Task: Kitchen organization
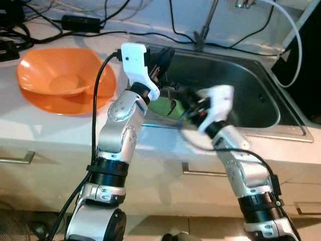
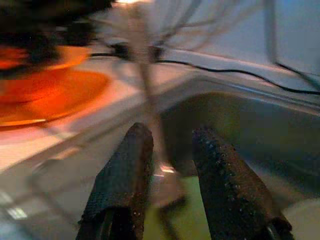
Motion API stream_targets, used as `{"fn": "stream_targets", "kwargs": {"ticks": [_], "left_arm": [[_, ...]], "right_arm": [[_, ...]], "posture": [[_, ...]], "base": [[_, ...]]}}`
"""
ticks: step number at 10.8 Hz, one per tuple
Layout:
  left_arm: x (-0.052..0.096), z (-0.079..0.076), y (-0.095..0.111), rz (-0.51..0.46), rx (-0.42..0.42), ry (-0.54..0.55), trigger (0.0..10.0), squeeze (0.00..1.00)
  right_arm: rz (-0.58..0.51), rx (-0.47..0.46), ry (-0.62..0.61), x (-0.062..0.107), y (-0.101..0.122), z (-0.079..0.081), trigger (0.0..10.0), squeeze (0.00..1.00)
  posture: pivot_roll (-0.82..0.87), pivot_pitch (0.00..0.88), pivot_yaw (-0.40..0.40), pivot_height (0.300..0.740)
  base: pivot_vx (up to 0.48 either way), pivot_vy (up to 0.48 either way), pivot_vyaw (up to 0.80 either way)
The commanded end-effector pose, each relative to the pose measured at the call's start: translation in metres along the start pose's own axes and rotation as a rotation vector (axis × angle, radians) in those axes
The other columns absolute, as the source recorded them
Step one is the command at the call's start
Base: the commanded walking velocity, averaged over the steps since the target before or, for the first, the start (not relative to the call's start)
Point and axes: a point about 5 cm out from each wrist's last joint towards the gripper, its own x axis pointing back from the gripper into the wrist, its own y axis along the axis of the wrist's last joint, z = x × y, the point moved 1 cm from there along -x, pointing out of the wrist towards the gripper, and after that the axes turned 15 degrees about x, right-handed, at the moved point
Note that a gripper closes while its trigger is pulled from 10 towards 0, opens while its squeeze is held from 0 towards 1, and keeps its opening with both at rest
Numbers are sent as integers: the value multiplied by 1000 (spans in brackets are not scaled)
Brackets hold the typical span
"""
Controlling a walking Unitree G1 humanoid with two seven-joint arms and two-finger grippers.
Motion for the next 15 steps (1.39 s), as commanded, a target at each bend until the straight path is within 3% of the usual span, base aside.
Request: {"fn": "stream_targets", "kwargs": {"ticks": [1, 6, 9, 10, 12, 13, 15], "left_arm": [[-4, -9, -1, 11, -6, -26, 10000, 0], [-5, -8, -2, 21, -7, -28, 10000, 0], [-5, -13, -4, 50, -2, -60, 10000, 0], [-5, -14, -5, 53, -1, -64, 10000, 0], [-6, -15, -5, 59, 2, -69, 10000, 0], [-6, -15, -5, 61, 4, -71, 10000, 0], [-6, -17, -6, 69, 10, -80, 10000, 0]], "right_arm": [[2, -1, 33, 5, 0, 1, 10000, 0], [-7, -13, 84, 4, 4, 7, 10000, 0], [10, 16, -26, -4, 2, -1, 10000, 0], [15, 6, -29, -4, 0, -1, 10000, 1000], [25, 8, -47, -5, -3, 0, 10000, 1000], [28, 10, -45, -6, -4, 1, 10000, 0], [39, 9, -46, -8, -9, 2, 10000, 0]], "posture": [[-33, 46, -162, 719], [-35, 54, -161, 719], [-26, 62, -161, 719], [-25, 62, -160, 719], [-23, 60, -159, 719], [-23, 60, -159, 719], [-22, 62, -159, 719]], "base": [[0, 0, 0], [0, 0, 0], [0, 0, 0], [0, 0, 0], [0, 0, 0], [0, 0, 0], [0, 0, 0]]}}
